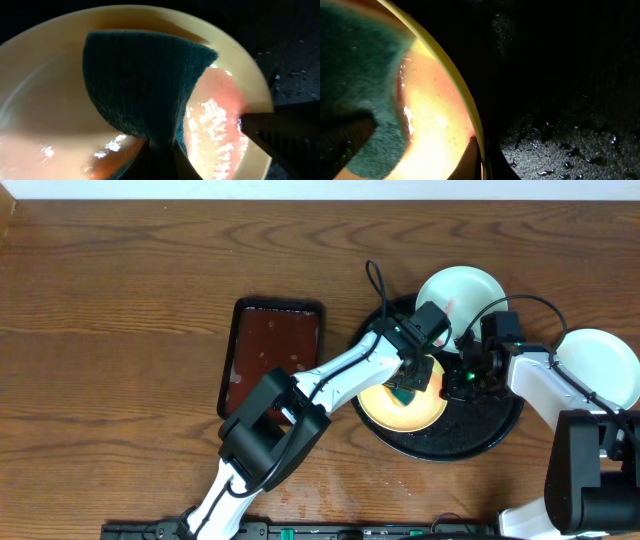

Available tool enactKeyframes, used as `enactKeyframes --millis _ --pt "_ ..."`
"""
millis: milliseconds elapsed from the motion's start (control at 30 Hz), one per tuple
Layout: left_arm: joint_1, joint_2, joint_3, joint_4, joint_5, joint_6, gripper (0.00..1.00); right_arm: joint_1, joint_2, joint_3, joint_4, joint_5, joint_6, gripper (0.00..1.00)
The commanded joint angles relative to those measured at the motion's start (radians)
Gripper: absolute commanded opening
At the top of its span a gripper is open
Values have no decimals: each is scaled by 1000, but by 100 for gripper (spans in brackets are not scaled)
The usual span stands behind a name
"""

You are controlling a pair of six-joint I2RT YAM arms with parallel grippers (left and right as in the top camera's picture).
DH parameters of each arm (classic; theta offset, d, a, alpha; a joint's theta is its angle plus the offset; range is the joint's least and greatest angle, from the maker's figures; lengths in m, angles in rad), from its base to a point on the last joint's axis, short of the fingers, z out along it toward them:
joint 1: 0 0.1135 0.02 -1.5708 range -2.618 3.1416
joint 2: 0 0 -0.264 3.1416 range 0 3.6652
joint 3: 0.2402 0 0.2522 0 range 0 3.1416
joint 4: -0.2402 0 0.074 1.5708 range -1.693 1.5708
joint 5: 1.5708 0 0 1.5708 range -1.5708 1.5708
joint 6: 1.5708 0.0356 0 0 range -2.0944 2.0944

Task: Clean dirty plates on tray and stack at the side
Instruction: 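Scrub the yellow plate with the sponge while right gripper holds its rim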

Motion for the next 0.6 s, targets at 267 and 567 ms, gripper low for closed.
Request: enactKeyframes --millis 267,567 --pt "87 49 -3 -65 -357 84 7 3 35 -14 0 97 6 1" --pt "127 45 68 -299 -400 41 7 3 35 -14 4 97 6 1"
